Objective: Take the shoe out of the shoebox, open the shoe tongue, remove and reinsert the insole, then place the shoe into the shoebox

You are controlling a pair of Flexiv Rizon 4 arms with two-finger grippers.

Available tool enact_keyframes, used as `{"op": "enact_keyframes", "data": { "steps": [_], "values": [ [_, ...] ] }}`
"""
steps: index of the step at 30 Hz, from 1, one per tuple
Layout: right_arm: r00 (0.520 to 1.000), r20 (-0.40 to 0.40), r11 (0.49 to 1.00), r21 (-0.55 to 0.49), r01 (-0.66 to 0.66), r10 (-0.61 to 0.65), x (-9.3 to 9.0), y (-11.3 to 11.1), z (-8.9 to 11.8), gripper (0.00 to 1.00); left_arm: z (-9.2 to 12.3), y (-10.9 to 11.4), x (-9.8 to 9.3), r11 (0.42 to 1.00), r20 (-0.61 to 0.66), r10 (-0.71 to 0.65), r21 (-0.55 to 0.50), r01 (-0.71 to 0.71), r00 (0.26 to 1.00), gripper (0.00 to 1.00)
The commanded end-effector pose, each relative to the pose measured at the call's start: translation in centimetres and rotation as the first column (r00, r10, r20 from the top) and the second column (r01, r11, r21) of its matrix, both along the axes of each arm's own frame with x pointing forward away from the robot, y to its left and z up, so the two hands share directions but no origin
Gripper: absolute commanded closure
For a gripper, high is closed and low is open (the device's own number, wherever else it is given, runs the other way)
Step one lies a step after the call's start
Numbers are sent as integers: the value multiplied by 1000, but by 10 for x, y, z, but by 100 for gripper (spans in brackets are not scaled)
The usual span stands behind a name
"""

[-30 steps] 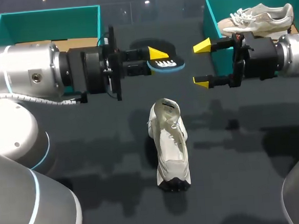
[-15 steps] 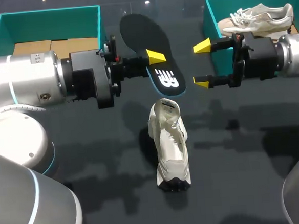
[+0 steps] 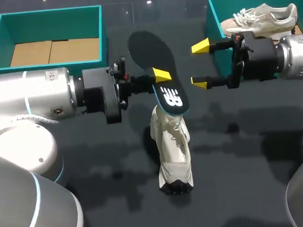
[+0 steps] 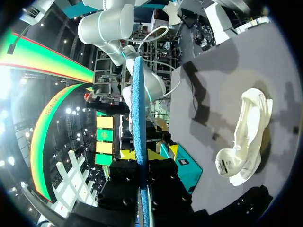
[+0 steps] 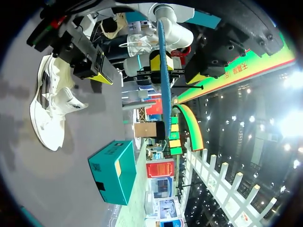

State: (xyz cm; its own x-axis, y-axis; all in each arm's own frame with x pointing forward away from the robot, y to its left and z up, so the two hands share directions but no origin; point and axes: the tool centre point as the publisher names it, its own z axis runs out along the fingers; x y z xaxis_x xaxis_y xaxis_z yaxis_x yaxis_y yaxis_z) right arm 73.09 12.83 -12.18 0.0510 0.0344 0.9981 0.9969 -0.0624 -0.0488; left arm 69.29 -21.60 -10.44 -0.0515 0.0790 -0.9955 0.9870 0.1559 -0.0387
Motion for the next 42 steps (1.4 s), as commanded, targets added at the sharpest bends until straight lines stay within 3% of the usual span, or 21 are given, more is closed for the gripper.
{"op": "enact_keyframes", "data": {
  "steps": [1, 14, 33, 36, 42],
  "values": [
    [999, 34, 999, -22, -27, 28, -1, 20, -1, 0, -5, -14, 16, 999, -12, -37, -31, 37, 999, 100],
    [997, 42, 998, -25, -60, 61, 1, 27, -6, 0, -10, -18, 19, 998, -5, -56, -31, 56, 998, 100],
    [976, 129, 984, -52, -171, 176, 9, 43, -12, 0, -30, -34, 28, 995, 4, -86, -44, 87, 996, 100],
    [973, 135, 982, -46, -181, 186, 10, 44, -15, 27, -33, -37, 29, 995, 5, -89, -45, 89, 996, 100],
    [971, 136, 981, -37, -191, 195, 12, 45, -17, 47, -35, -42, 33, 995, 5, -90, -42, 90, 996, 100]
  ]
}}
